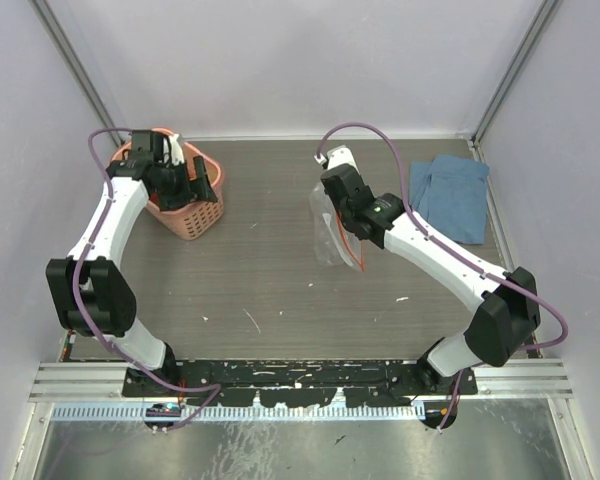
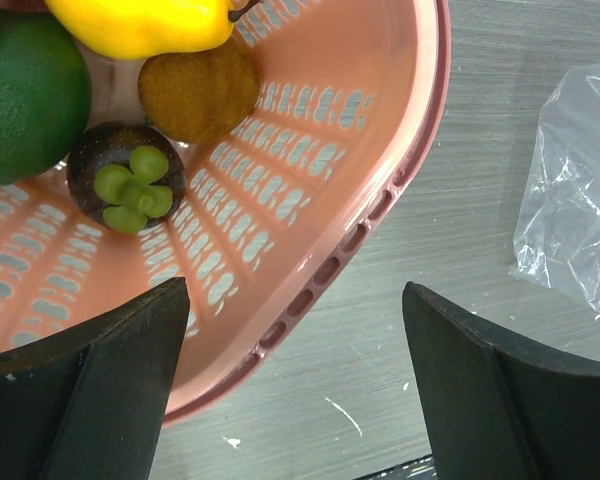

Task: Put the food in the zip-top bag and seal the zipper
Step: Move the bin to the center of the board, then pick up the fake fruit from the bin.

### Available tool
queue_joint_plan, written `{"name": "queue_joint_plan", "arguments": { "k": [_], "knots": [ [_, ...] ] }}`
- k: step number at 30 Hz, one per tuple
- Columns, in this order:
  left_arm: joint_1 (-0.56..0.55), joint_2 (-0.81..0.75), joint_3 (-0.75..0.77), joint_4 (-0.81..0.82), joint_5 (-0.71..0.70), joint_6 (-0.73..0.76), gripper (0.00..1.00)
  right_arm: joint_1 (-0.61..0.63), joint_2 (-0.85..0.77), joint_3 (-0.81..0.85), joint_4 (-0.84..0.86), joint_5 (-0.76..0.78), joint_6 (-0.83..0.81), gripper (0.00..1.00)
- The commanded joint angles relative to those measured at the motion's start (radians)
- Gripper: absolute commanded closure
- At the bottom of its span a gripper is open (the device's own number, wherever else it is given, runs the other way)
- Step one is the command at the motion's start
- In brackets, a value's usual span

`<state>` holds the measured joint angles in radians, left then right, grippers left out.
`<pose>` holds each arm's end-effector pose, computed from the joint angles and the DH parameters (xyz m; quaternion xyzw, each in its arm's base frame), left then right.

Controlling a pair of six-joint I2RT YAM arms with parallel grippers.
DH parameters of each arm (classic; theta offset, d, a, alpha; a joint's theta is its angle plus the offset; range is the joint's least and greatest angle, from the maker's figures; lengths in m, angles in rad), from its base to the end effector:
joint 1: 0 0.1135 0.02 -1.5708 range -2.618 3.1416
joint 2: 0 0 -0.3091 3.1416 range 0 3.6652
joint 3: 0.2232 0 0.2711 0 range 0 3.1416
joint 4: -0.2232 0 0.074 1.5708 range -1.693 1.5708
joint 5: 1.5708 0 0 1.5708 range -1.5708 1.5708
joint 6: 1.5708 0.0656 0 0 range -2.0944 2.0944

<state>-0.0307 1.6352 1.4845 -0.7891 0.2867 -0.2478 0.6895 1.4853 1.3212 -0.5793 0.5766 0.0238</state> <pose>0.3903 -0.0305 0.3310 -0.0579 0.9402 -0.1771 0.2853 0.2999 0.2009 0.3502 -0.1788 0.8670 -0.1094 0.4520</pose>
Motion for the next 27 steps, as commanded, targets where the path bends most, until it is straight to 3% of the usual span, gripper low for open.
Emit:
{"name": "queue_joint_plan", "arguments": {
  "k": [1, 6, 14, 21, 27],
  "knots": [
    [-0.002, -0.084, 0.002, -0.053, -0.041, -0.007, 0.11, -0.002, -0.053, -0.004, 0.050, -0.005, -0.004, 1.00],
    [-0.002, -0.114, 0.064, -0.052, -0.100, -0.043, 0.09, -0.003, -0.052, -0.009, 0.048, 0.000, -0.005, 1.00],
    [0.005, -0.132, 0.070, 0.084, -0.429, -0.076, 0.04, -0.004, -0.068, -0.022, 0.056, -0.007, -0.004, 1.00],
    [0.030, -0.028, 0.131, 0.193, -0.571, -0.049, 0.03, -0.003, -0.068, -0.030, 0.064, -0.014, -0.002, 1.00],
    [0.053, 0.108, 0.206, 0.286, -0.595, -0.021, 0.03, -0.003, -0.063, -0.031, 0.067, -0.021, -0.002, 1.00]
  ]
}}
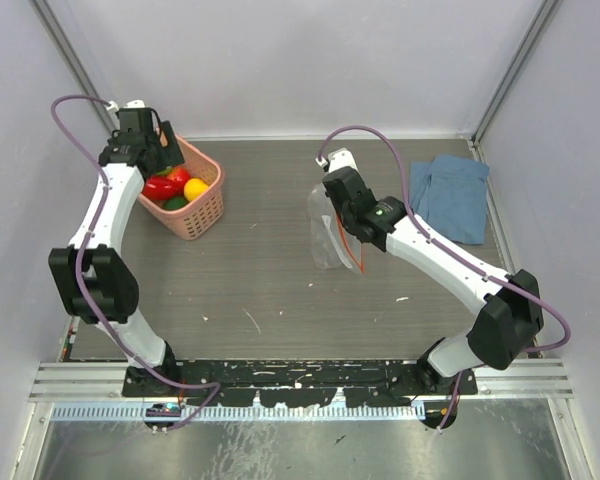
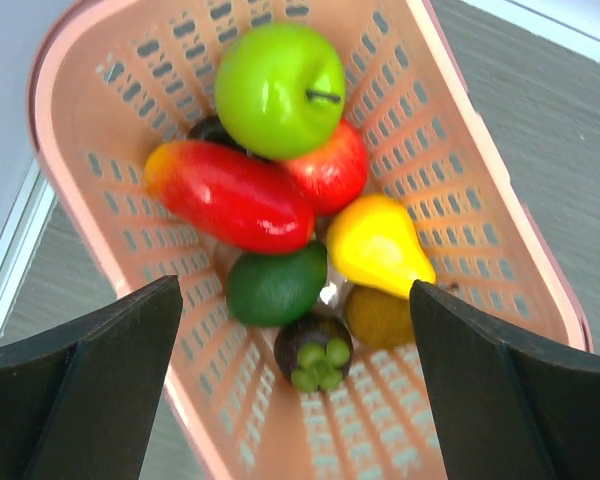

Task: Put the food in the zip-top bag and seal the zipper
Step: Pick up the fake fruit from the bin.

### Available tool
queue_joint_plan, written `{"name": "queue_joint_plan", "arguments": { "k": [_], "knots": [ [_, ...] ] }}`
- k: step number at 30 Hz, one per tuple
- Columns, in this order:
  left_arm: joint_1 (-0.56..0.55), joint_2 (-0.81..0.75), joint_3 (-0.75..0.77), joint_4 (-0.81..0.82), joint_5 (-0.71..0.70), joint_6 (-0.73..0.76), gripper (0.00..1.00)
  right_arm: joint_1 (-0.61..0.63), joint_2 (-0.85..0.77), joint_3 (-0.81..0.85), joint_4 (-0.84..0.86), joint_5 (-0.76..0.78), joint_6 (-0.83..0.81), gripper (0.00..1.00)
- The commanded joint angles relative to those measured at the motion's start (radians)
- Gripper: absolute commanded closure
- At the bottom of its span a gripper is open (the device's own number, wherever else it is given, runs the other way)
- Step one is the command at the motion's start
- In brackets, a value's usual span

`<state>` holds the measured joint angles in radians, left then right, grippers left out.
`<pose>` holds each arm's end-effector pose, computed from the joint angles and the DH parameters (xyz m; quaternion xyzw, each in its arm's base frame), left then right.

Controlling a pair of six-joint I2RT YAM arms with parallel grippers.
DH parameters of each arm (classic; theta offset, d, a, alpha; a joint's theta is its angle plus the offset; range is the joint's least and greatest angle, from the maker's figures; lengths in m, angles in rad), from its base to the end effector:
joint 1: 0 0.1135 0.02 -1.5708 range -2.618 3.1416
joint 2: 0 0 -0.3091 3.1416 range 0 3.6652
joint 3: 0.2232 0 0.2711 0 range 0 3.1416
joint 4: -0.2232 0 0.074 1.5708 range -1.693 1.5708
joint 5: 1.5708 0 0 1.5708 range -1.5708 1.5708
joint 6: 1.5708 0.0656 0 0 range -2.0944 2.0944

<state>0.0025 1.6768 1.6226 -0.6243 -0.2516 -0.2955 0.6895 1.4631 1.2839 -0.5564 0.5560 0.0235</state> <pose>0.4270 0.0174 0.3801 -0.1864 0.8770 0.0495 0.4400 0.2950 0.1983 0.3457 -0.1821 0.8671 -0.0990 0.4530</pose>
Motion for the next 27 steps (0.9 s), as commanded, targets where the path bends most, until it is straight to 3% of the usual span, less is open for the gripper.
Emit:
{"name": "queue_joint_plan", "arguments": {
  "k": [1, 10, 17, 27],
  "knots": [
    [0.026, 0.090, 0.081, 0.132, -0.048, 0.030, 0.03, -0.002, -0.040, 0.005, 0.044, 0.001, -0.002, 1.00],
    [0.091, 0.249, 0.161, 0.237, 0.072, 0.039, 0.02, -0.003, -0.017, 0.006, 0.047, -0.013, -0.005, 1.00],
    [0.128, 0.385, 0.276, 0.205, 0.164, 0.031, 0.01, -0.003, -0.007, 0.006, 0.051, -0.011, -0.008, 1.00],
    [0.134, 0.460, 0.307, 0.233, 0.210, 0.043, 0.01, -0.002, 0.016, 0.004, 0.054, -0.005, -0.016, 1.00]
  ]
}}
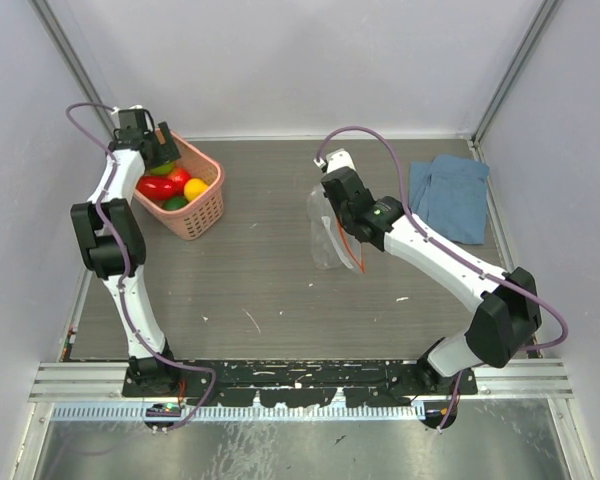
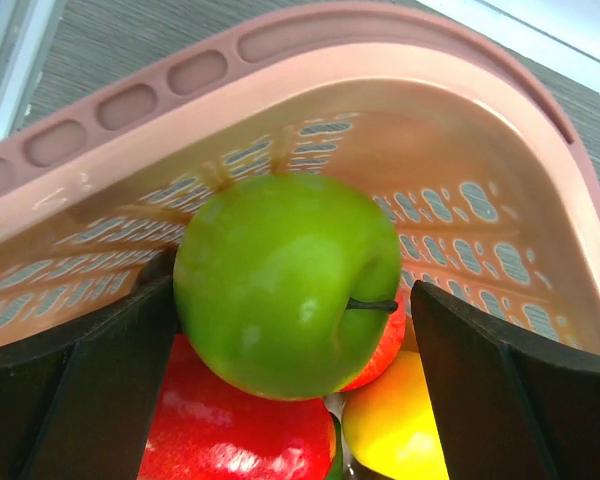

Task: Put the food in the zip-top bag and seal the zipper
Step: Pick up the fake fruit from the bin.

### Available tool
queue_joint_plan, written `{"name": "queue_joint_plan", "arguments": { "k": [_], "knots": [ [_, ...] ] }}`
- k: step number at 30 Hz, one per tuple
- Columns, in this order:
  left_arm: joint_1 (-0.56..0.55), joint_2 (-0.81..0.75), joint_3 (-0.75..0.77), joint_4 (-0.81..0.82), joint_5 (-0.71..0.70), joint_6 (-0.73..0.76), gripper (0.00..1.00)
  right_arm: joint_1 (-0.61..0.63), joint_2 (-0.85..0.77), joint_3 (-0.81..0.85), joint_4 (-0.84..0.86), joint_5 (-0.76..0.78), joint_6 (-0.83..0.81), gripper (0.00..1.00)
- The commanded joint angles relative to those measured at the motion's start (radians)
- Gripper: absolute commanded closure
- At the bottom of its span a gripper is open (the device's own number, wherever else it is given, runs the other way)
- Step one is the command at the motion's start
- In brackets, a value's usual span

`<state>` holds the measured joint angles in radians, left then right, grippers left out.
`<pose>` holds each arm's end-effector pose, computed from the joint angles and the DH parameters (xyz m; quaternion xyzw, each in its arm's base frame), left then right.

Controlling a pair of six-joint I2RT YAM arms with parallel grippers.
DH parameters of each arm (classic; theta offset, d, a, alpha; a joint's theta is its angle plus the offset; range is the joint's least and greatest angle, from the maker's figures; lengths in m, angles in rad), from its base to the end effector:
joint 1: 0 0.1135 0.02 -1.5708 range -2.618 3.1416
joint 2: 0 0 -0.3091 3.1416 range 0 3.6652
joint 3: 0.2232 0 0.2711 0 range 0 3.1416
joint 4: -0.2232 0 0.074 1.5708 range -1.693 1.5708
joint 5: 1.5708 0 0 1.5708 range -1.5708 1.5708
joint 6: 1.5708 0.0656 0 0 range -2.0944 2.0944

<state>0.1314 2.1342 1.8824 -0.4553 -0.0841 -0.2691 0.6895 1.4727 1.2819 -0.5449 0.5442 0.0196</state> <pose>0.5565 0.0791 0.2765 -0.1977 0.8858 0.0093 0.4198 0.2972 0.2010 0.3426 -0.1865 0.8674 -0.0948 0.4516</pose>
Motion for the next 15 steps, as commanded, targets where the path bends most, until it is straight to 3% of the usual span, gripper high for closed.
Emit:
{"name": "queue_joint_plan", "arguments": {
  "k": [1, 6, 15],
  "knots": [
    [0.005, 0.004, 0.044, 0.072, 0.048, 0.020, 0.02, -0.002, 0.009, 0.007, 0.043, 0.009, -0.012, 1.00],
    [0.007, 0.002, 0.036, 0.087, 0.055, 0.041, 0.06, -0.002, 0.012, 0.007, 0.042, 0.008, -0.014, 1.00],
    [0.006, -0.041, -0.020, 0.131, 0.092, 0.066, 0.26, -0.002, -0.002, 0.008, 0.041, -0.002, -0.008, 1.00]
  ]
}}
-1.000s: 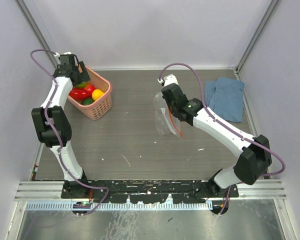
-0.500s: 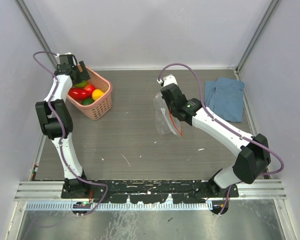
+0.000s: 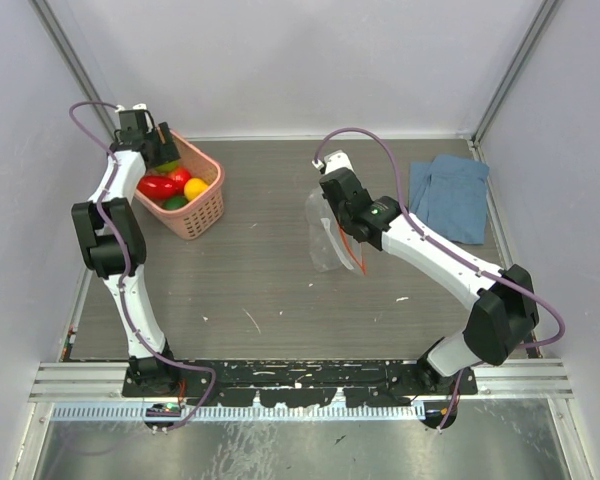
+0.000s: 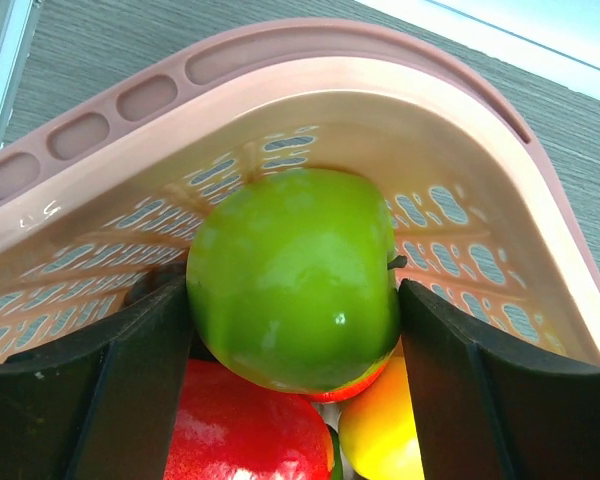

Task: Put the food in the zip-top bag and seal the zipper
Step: Pick up the fake fruit from the bin.

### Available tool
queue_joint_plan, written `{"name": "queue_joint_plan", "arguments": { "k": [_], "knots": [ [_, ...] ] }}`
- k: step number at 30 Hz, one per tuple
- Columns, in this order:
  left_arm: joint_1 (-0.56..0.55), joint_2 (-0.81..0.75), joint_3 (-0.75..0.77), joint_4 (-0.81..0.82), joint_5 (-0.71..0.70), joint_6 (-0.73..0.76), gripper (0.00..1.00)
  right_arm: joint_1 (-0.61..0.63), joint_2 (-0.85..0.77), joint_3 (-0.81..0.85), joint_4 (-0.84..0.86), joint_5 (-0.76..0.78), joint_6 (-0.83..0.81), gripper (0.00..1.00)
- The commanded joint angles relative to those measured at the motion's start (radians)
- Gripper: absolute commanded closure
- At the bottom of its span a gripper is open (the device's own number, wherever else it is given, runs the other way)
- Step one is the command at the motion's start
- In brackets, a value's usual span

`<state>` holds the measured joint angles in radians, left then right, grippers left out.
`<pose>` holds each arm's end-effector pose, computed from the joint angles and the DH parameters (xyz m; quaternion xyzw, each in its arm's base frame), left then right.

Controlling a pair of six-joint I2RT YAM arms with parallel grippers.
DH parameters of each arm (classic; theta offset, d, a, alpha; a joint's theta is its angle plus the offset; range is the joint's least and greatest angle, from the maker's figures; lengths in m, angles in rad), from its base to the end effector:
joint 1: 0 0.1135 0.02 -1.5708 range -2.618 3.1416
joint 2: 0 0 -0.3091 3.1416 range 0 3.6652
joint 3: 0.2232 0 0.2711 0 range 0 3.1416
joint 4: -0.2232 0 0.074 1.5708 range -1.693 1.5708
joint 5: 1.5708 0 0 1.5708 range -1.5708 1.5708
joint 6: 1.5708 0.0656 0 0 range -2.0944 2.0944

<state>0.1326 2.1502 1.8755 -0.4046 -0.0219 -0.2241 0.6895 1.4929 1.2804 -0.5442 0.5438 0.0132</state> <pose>0.5634 0.0766 0.2705 -0.1647 0.8871 -0.0099 0.4311 0.3006 0.2039 0.3352 -0.1931 0.8697 -0.1003 0.4429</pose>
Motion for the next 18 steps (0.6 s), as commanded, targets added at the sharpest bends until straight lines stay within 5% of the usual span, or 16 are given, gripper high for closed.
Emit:
{"name": "queue_joint_plan", "arguments": {
  "k": [1, 18],
  "knots": [
    [0.005, -0.057, -0.013, 0.078, 0.031, 0.021, 0.28, -0.003, -0.023, 0.009, 0.040, -0.003, 0.000, 1.00],
    [0.005, -0.319, -0.247, 0.167, 0.065, -0.060, 0.63, 0.001, -0.008, 0.061, -0.018, -0.012, 0.035, 1.00]
  ]
}}
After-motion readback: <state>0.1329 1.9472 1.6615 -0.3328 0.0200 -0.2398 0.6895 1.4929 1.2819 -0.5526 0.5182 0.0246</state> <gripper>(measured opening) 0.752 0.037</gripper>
